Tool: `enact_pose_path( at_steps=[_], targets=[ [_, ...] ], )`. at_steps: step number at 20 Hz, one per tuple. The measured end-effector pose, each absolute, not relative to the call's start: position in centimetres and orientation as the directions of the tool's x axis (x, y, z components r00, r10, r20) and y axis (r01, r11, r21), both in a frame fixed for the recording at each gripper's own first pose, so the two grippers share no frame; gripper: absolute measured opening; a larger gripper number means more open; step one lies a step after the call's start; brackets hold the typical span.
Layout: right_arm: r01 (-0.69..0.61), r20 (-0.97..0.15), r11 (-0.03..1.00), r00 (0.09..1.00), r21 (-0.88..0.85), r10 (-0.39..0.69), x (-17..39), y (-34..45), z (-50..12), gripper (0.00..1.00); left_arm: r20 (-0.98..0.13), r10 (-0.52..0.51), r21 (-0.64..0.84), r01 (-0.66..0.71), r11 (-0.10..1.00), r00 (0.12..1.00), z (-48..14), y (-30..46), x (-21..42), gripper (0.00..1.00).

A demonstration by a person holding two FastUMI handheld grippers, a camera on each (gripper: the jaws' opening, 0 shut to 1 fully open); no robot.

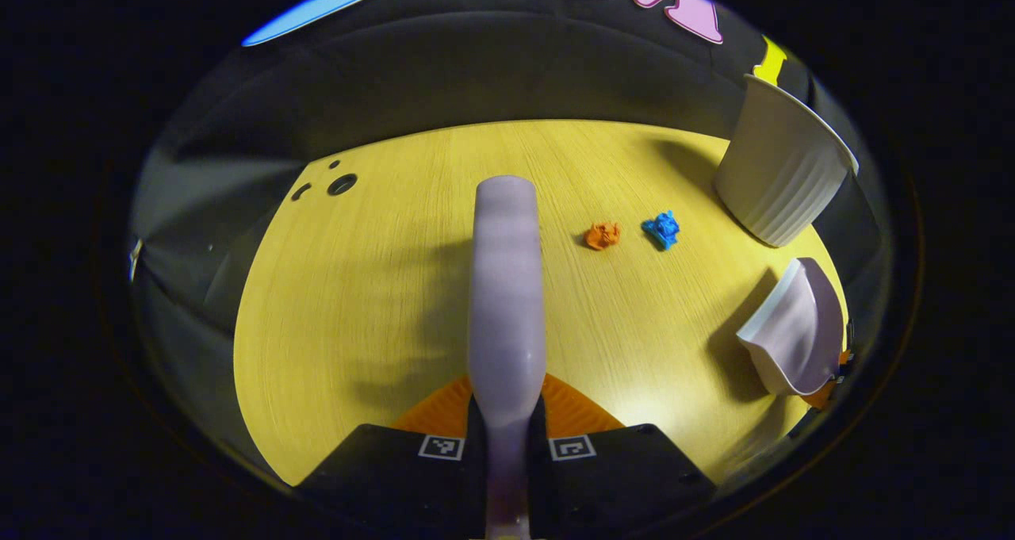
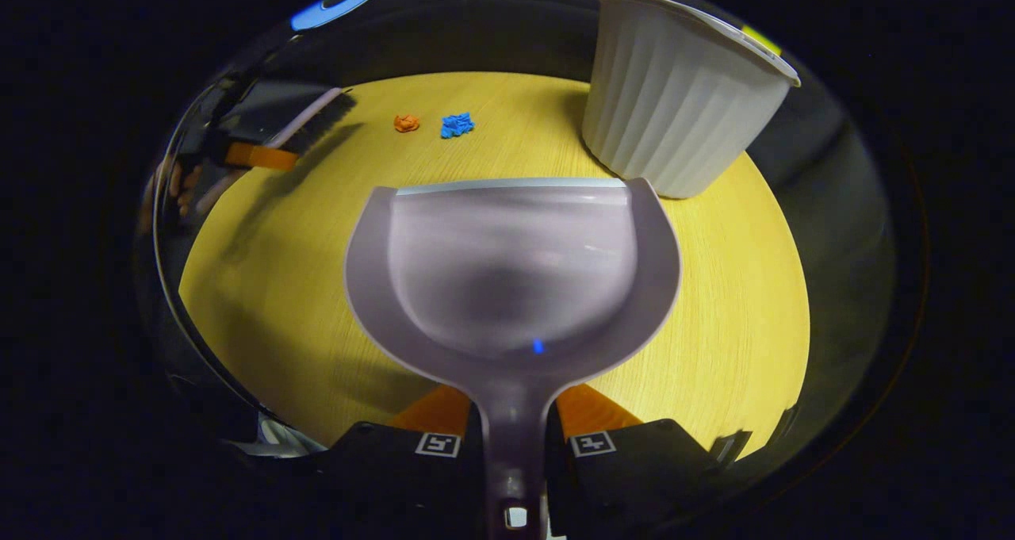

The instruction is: Pick up the small broom and dustpan from the desktop, sweep the trash into the dustpan with the broom, and then empty the trash into the garbage bin.

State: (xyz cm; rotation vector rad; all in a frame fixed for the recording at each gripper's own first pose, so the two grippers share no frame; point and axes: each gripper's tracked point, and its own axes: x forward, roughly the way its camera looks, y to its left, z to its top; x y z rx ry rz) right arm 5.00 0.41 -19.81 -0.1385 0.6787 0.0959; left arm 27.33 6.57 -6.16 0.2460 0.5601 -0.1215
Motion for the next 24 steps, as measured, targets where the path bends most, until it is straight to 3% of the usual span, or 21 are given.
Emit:
enact_pose_path(
  at_steps=[11,17,24],
  targets=[
    [-0.156,-0.682,0.987,0.726,-0.04,0.087,6.9,-1.3,-20.1,0.35,-0.607,-0.05,0.499,0.429,0.753,0.793,-3.9,2.3,38.0,0.24],
    [-0.232,-0.722,0.972,0.679,-0.039,0.133,7.2,-0.9,-21.2,0.35,-0.646,-0.084,0.581,0.56,0.591,0.758,-3.9,-1.6,38.6,0.25],
    [-0.295,-0.723,0.952,0.676,-0.085,0.145,7.5,-0.9,-21.1,0.35,-0.711,-0.143,0.575,0.687,0.445,0.688,-6.0,-6.1,35.9,0.25]
  ],
)
